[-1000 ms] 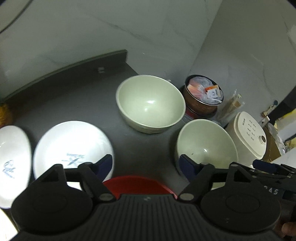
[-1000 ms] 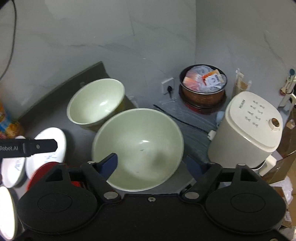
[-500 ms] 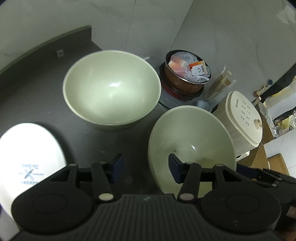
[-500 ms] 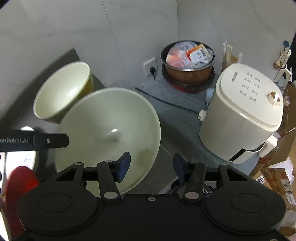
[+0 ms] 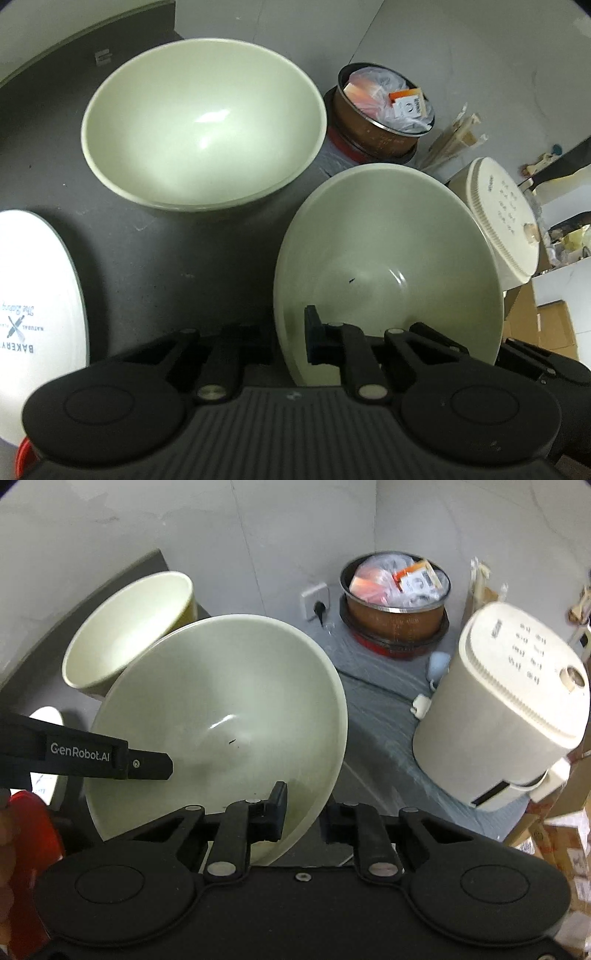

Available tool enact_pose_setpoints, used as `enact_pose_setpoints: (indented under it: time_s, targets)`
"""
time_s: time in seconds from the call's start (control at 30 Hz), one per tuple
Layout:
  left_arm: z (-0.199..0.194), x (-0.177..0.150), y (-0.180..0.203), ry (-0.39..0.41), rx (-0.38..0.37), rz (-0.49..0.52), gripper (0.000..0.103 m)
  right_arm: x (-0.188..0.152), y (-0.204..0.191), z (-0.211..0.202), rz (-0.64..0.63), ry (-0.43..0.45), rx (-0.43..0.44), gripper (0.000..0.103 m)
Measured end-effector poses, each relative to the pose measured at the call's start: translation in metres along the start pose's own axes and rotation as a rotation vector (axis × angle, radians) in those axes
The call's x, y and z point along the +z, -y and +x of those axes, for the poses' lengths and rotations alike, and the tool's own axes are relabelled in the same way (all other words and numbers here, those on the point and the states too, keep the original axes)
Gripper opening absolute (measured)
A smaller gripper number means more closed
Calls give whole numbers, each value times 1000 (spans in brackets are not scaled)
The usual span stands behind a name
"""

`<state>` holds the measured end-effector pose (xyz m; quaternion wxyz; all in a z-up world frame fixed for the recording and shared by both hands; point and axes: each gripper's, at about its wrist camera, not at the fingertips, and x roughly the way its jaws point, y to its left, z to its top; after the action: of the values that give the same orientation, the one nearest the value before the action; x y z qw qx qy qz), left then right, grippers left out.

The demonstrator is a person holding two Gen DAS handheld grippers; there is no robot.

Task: Organize plates and bowls
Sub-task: 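Lift the cream bowl and lower it into the red-and-black bowl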

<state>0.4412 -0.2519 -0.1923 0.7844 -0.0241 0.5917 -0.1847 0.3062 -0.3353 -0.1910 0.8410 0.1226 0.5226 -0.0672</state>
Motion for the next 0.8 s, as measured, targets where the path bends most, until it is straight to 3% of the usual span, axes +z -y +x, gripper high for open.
enact_pose_setpoints:
  time_s: [0.23, 0.4, 0.53, 0.8]
  targets:
    - [-35, -7, -13, 82, -16, -84, 13, 3, -11, -18, -32, 52, 44, 17]
    - [-62, -16, -16, 147, 2, -131, 13, 4, -19, -34, -66, 79, 83, 17]
    - [-83, -28, -19, 201, 19, -170, 6, 4, -27, -49, -98, 107, 114, 17]
    - [-113, -58, -31, 258, 58, -248, 5, -3, -45, -64, -163, 122, 184, 17]
